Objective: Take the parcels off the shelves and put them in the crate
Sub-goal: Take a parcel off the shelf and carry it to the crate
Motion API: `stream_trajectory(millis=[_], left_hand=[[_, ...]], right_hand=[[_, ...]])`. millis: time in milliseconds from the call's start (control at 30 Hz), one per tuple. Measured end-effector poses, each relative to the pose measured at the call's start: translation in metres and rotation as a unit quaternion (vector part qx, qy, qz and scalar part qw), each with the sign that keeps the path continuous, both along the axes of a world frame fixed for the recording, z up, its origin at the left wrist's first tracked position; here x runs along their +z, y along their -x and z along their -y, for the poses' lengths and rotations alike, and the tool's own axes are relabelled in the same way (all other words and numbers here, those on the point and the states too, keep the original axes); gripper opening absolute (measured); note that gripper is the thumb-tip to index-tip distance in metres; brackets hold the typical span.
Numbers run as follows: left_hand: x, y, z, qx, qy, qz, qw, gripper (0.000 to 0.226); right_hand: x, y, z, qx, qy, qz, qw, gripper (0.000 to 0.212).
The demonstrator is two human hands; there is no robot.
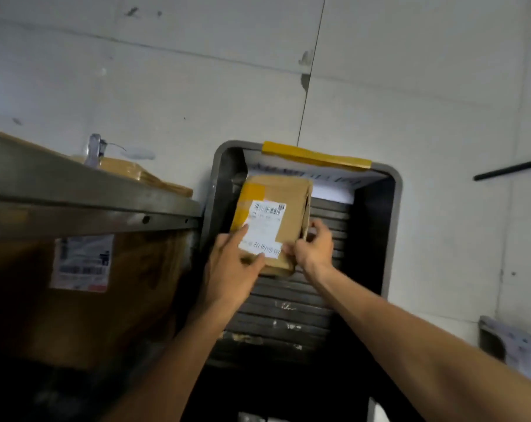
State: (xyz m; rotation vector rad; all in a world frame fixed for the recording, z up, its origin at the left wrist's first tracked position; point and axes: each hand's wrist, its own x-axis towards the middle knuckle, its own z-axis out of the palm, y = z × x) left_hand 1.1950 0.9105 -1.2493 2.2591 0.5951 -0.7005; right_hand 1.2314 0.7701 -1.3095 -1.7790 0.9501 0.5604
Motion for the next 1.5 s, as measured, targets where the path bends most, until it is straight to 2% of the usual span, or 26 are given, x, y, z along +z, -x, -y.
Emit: stream_trajectory(millis=[133,200,267,367,533,667,767,833,1000,1133,1300,1400,1500], left_hand=[[-0.010,-0.002,-0.005,-0.061,0.012,0.015,0.998,0.062],[-0.012,-0.007,-0.005,-0.067,0.019,0.008,0.998,0.064],[-0.010,-0.014,-0.003,-0.046,0.045,-0.018,0.998,0.065],[0.003,-0.021,0.002,-0.018,0.077,-0.050,0.996,0.064],[0.066,-0.023,0.009,-0.044,0.045,-0.071,0.996,0.063],[0.162,-0.024,0.023,-0.087,0.031,-0.069,0.993,0.060],[0.253,-0.019,0.036,-0.125,0.017,-0.047,0.991,0.053],[0.319,-0.012,0.045,-0.134,0.007,-0.028,0.991,0.052],[0.463,0.013,0.073,-0.114,0.005,0.019,0.993,0.039],[0.553,0.029,0.079,-0.151,-0.019,0.033,0.988,0.031],[0.642,0.073,0.064,-0.092,-0.066,0.064,0.992,0.045],[0.690,0.124,0.047,-0.032,-0.076,0.079,0.993,0.041],[0.730,0.184,0.025,0.038,-0.102,0.103,0.989,0.036]], right_hand=[[-0.039,-0.010,-0.021,-0.028,-0.048,-0.018,0.998,0.040],[-0.048,-0.013,-0.028,-0.063,-0.096,-0.059,0.992,0.038],[-0.053,-0.011,-0.025,-0.047,-0.146,-0.090,0.984,0.036],[-0.037,-0.012,-0.007,0.053,-0.190,-0.093,0.976,0.043],[0.067,-0.028,0.020,0.280,-0.073,-0.077,0.954,0.055],[0.196,-0.028,0.045,0.515,0.054,-0.029,0.855,0.062],[0.312,-0.018,0.069,0.590,0.111,-0.029,0.799,0.057],[0.388,-0.011,0.078,0.627,0.140,-0.018,0.766,0.048],[0.547,0.002,0.087,0.675,0.204,0.023,0.708,0.054],[0.639,0.010,0.082,0.708,0.225,0.047,0.668,0.065],[0.729,0.034,0.065,0.771,0.249,0.127,0.573,0.065],[0.776,0.066,0.047,0.805,0.256,0.164,0.509,0.066],[0.818,0.107,0.016,0.838,0.262,0.213,0.428,0.058]])
